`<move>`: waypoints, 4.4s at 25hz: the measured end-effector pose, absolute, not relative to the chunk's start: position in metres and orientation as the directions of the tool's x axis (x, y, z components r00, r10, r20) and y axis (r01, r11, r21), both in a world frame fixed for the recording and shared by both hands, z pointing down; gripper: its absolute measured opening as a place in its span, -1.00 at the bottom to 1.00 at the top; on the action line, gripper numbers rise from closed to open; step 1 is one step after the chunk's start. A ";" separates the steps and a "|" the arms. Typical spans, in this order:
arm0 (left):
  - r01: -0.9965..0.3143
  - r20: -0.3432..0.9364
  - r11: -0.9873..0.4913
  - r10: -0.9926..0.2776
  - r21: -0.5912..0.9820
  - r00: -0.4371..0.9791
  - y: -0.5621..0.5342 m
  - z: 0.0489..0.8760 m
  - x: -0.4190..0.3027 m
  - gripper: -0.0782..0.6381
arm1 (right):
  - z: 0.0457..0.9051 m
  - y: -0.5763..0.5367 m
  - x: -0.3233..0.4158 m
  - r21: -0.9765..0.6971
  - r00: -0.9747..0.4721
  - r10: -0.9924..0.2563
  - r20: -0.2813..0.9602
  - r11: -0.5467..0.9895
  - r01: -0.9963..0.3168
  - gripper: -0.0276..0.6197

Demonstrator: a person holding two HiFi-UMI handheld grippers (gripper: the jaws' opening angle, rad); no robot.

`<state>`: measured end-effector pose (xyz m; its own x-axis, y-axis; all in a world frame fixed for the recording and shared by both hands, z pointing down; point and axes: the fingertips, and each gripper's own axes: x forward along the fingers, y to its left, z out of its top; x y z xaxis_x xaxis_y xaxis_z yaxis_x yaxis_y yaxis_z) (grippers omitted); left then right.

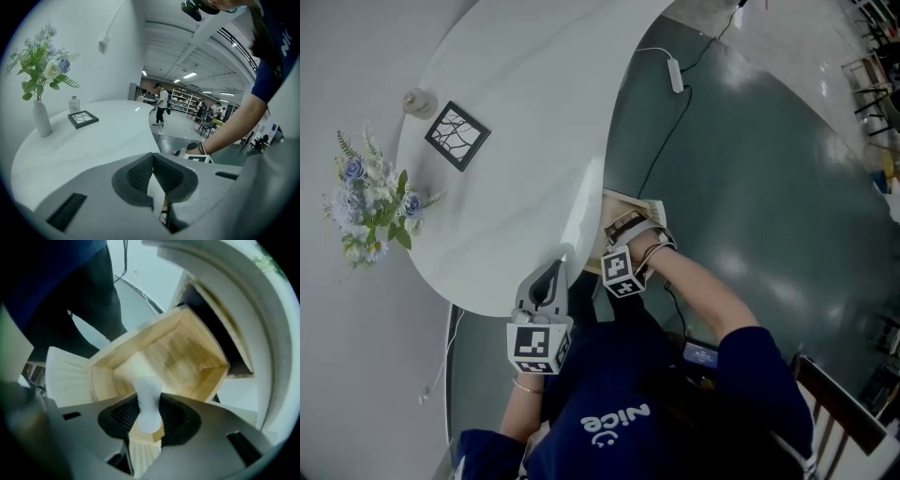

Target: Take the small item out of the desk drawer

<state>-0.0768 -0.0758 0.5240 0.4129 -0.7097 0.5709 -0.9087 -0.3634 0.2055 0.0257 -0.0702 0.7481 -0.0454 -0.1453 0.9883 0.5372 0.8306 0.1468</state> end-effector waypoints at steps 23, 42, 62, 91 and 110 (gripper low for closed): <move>-0.891 0.532 -0.409 -0.720 0.195 0.447 -0.081 0.516 -0.066 -0.77 | 0.638 -0.070 0.034 0.228 -0.244 -0.227 0.943 0.973 -0.024 -0.49; -0.848 0.499 -0.500 -0.697 0.177 0.515 -0.083 0.505 -0.038 -0.77 | 0.568 -0.068 0.043 0.180 -0.361 -0.377 0.853 0.862 -0.474 -0.49; -0.770 0.447 -0.619 -0.652 0.152 0.612 -0.088 0.477 0.005 -0.77 | 0.495 -0.081 0.096 0.035 -0.332 -0.645 0.688 0.487 -0.873 -0.49; -0.728 0.301 -0.676 -0.675 0.114 0.674 -0.098 0.416 0.045 -0.77 | 0.427 -0.072 0.167 -0.015 -0.079 -0.902 0.425 0.080 -0.997 -0.49; -0.702 0.282 -0.707 -0.659 0.085 0.697 -0.105 0.405 0.062 -0.77 | 0.413 -0.086 0.168 0.032 -0.092 -0.917 0.387 0.113 -0.993 -0.49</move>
